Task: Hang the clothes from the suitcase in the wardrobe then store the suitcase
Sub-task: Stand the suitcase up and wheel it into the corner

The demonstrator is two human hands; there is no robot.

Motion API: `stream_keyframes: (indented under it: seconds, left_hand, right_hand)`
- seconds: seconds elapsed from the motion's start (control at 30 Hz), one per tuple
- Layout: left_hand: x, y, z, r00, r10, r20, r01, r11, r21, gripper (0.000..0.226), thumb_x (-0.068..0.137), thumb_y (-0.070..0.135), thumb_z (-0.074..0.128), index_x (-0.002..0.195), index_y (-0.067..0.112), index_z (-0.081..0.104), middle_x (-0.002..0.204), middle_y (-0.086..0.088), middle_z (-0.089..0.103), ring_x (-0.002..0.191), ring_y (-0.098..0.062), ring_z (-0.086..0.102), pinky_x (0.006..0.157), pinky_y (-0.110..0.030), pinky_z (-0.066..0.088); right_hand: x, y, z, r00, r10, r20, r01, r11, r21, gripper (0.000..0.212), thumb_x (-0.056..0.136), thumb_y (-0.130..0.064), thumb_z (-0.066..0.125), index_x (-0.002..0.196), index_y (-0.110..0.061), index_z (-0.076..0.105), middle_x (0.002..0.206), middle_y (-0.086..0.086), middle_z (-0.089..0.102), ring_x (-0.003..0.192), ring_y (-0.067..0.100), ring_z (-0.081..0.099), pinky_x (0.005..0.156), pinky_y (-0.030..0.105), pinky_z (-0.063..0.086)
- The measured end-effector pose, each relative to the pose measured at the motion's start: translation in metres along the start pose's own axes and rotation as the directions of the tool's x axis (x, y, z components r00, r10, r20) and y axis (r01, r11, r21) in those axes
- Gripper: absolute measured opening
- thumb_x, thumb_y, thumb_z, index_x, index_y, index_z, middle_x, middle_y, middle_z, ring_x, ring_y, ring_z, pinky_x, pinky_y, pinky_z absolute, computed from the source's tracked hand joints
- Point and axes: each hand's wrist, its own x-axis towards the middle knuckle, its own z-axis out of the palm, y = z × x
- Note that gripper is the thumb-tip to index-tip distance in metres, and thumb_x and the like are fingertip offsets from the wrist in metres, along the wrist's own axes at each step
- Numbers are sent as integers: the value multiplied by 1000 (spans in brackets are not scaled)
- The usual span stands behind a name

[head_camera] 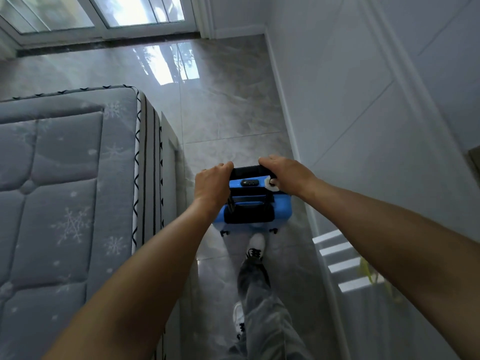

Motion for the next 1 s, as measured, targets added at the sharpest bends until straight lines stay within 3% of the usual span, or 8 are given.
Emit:
stream_keyframes:
  seconds: [0.1, 0.23, 0.37, 0.53, 0.67, 0.83, 1.0]
  left_hand:
    - [41, -14, -4, 1000, 3, 5, -3, 1000, 6, 23, 80, 0, 61, 92, 19, 57, 78, 1, 66, 63, -30, 64, 58, -33, 33]
    - [94, -16, -12, 1000, 3, 0, -3, 1000, -25, 23, 82, -1, 59, 94, 19, 56, 81, -1, 67, 67, -31, 65, 59, -33, 35]
    - [159, -32, -24, 1000, -8, 22, 8, 1000, 5, 23, 83, 0, 58, 97, 18, 57, 85, -1, 68, 70, -30, 66, 62, -33, 35]
    - [227, -56, -21, 1000, -5, 13, 5, 1000, -23, 25, 80, 2, 63, 96, 20, 55, 81, 0, 67, 63, -31, 64, 59, -35, 50]
    - [292, -60, -25, 1000, 19, -22, -20, 1000, -20, 29, 74, -5, 66, 91, 17, 57, 74, -1, 64, 56, -29, 59, 59, -30, 38]
    - [370, -78, -26, 999, 38, -18, -38, 998, -42, 32, 72, -6, 67, 93, 16, 57, 76, -2, 65, 56, -28, 59, 68, -36, 48]
    - [450, -91, -36, 997, 73, -33, -76, 992, -103, 29, 73, -9, 63, 93, 12, 57, 78, -6, 65, 57, -31, 58, 67, -36, 47]
  right_hand:
    - [43, 14, -15, 1000, -12, -1, 12, 1000, 11, 41, 81, 2, 62, 98, -28, 40, 94, 2, 57, 75, 27, 61, 61, 41, 53]
    - [90, 41, -37, 1000, -10, -9, 10, 1000, 4, 39, 81, 2, 63, 112, -19, 52, 99, 7, 59, 78, 31, 63, 63, 44, 53]
    - [145, 59, -58, 999, -32, -11, 33, 998, 49, 39, 80, 2, 63, 108, -21, 47, 98, 7, 57, 77, 34, 62, 62, 43, 52]
    - [200, 81, -77, 999, -16, -47, 20, 997, 71, 32, 84, -3, 64, 111, -15, 52, 101, 9, 58, 79, 36, 63, 64, 43, 52]
    - [252, 109, -101, 998, 15, -54, -11, 997, 74, 33, 85, -4, 64, 115, -12, 53, 99, 10, 56, 80, 36, 61, 63, 42, 51]
    - [317, 139, -129, 997, 23, -69, -17, 997, 77, 33, 86, -3, 61, 115, -14, 54, 98, 8, 55, 73, 30, 55, 59, 33, 37]
    - [384, 168, -157, 995, 65, -78, -60, 996, 69, 29, 85, -4, 62, 108, -18, 50, 92, 4, 51, 69, 30, 53, 57, 32, 33]
